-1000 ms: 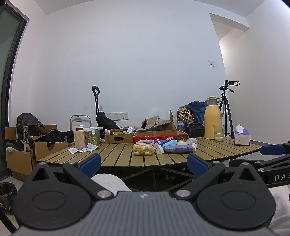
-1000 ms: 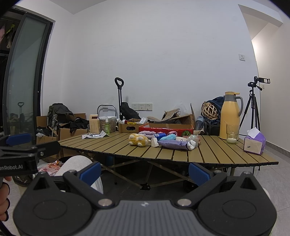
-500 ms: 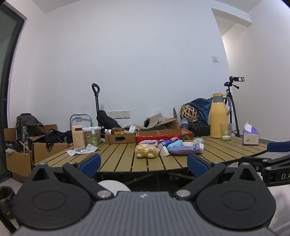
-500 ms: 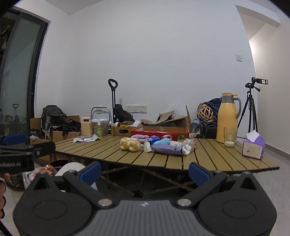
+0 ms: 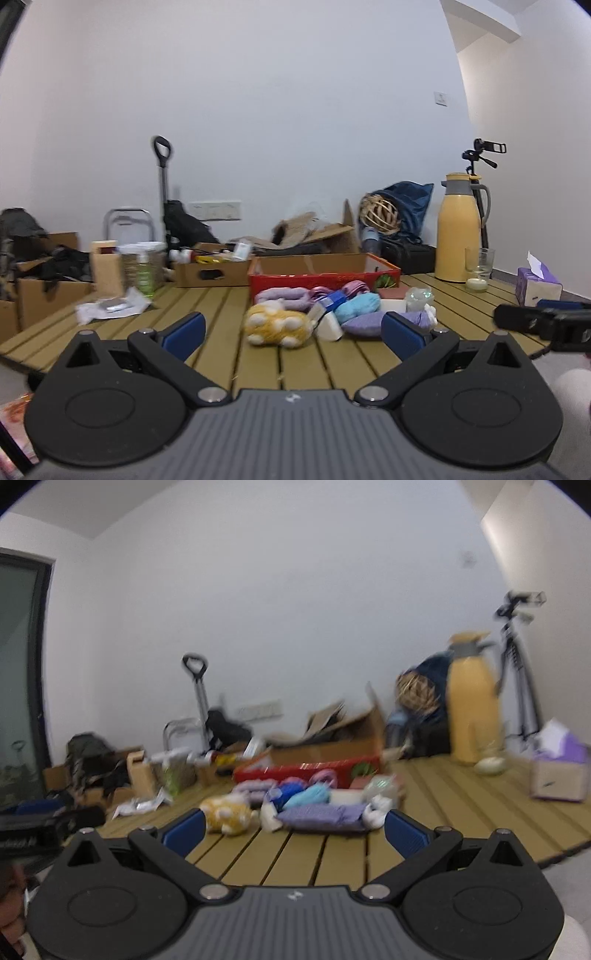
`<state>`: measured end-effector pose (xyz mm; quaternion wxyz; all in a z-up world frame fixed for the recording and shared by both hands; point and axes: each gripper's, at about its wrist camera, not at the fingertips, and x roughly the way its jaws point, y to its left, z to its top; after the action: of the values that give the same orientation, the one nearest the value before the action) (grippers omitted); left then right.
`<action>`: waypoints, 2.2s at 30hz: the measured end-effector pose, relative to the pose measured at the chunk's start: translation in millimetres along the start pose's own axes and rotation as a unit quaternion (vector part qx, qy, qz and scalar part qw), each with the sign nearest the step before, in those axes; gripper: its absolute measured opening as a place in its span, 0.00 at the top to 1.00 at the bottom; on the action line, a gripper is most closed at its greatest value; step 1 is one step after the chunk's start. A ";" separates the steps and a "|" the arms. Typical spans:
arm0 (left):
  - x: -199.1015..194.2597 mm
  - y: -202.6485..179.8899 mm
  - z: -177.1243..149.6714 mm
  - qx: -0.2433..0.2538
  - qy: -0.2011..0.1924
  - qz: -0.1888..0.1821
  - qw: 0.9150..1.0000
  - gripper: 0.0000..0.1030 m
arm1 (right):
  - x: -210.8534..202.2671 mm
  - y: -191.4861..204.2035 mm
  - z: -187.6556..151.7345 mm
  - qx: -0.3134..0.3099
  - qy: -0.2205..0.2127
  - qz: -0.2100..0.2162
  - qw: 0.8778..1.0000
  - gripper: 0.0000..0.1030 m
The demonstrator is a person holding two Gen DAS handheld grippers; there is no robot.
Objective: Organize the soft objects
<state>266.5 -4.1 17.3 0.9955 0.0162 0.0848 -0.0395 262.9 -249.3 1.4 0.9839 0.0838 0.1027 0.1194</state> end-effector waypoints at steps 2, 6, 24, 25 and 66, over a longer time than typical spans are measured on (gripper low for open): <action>31.3 -4.4 2.3 -0.002 0.019 -0.009 1.000 0.00 | 31.6 -7.2 2.0 -0.001 0.017 -0.019 1.000 0.00; 88.5 -16.3 -1.0 0.017 0.053 -0.036 0.998 0.01 | 90.7 -29.2 2.2 0.036 0.059 -0.017 0.997 0.10; 208.0 80.1 -16.4 -0.155 0.126 0.056 0.978 0.27 | 262.7 35.8 16.0 -0.022 0.144 0.137 0.980 0.72; 208.3 85.0 -18.2 -0.160 0.127 0.057 0.977 0.27 | 274.9 42.9 17.4 -0.038 0.147 0.139 0.979 0.74; 260.6 170.1 -6.9 -0.283 0.214 -0.085 0.931 0.40 | 294.1 59.1 14.5 0.093 0.193 0.176 0.961 0.49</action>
<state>535.3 145.9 -29.5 0.9099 -0.2655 0.3045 -0.0943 532.7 -120.6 -27.0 0.8967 0.1673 0.2851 0.2943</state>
